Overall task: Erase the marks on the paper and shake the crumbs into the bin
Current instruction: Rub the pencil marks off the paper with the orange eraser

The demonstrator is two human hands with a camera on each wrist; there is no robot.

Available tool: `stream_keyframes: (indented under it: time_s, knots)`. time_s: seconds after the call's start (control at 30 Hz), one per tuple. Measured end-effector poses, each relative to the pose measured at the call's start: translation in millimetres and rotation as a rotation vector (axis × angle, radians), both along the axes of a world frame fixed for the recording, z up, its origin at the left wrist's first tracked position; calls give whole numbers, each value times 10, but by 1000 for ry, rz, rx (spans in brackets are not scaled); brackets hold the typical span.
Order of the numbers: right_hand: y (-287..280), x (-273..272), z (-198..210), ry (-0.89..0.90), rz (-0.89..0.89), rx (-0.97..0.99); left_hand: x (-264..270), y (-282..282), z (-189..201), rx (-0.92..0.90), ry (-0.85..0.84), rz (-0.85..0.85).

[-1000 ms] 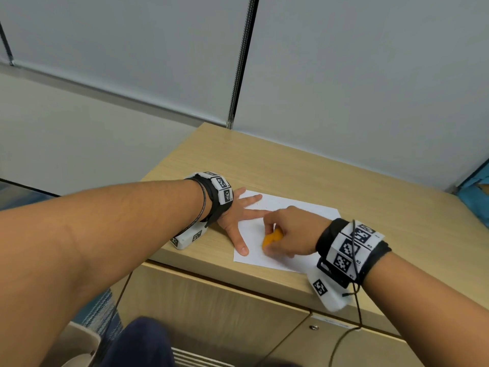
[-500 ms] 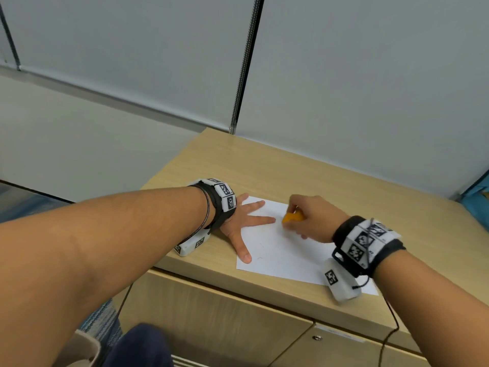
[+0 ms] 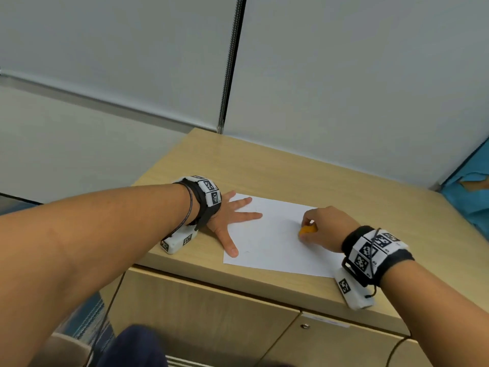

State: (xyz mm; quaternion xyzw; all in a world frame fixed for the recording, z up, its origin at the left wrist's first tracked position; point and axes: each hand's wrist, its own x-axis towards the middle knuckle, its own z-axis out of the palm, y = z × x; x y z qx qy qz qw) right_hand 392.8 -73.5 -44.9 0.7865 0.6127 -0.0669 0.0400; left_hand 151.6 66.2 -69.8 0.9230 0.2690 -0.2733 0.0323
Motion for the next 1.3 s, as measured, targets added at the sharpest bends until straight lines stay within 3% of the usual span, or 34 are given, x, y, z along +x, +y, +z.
stream_keyframes:
  time_s: [0.7,0.83,1.0,1.3]
  knots:
    - [-81,-117,13,-12,-66,14,48,-746,172,-82,4,-310]
    - [-73,-151,14,-7,-71,21,176,-669,240,-83,-81,-203]
    - [-45,-176,6,6,-88,3,494,-475,329,-42,-4,-130]
    - [117,-249,-24,-55,-84,3,702,-364,318,52,-44,-45]
